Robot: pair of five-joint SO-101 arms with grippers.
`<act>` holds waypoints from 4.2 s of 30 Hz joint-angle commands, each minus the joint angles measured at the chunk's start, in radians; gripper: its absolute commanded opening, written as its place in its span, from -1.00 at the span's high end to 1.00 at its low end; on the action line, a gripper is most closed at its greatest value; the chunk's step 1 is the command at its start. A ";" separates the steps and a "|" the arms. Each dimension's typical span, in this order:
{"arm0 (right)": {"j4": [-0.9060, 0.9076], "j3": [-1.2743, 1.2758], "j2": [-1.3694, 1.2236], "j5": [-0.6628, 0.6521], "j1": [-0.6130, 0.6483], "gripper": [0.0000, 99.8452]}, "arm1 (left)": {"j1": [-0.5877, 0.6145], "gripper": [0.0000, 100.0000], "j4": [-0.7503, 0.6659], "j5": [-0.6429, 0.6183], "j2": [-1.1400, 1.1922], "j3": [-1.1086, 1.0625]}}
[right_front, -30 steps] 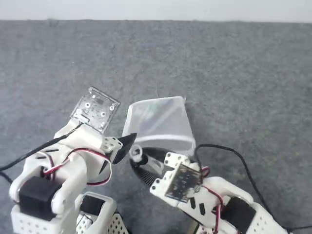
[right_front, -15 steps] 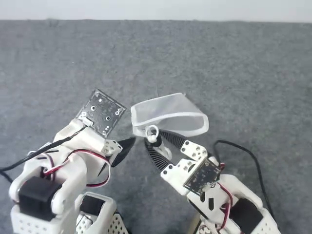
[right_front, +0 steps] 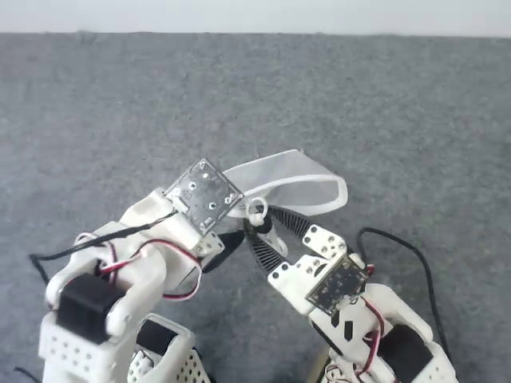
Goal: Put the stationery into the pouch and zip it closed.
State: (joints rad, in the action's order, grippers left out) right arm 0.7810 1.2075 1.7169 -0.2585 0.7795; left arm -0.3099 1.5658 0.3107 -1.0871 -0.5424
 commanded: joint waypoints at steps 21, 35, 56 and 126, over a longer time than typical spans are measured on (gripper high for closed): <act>-0.028 -0.075 -0.010 -0.005 -0.088 0.99 | -0.025 0.48 -0.497 0.003 0.011 -0.294; -0.084 -0.069 -0.012 -0.003 -0.168 0.99 | -0.101 0.97 -0.620 0.000 0.011 -0.390; -0.329 0.011 -0.013 0.103 -0.272 0.99 | -0.095 0.98 -0.621 -0.130 0.011 -0.443; -0.895 -0.150 -0.819 0.474 -0.800 0.99 | -0.040 0.98 -0.651 -0.127 0.011 -0.475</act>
State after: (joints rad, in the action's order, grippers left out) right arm -0.0813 1.1615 0.9528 0.1741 0.0951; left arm -0.3851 0.9076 0.1972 -1.0902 -1.0088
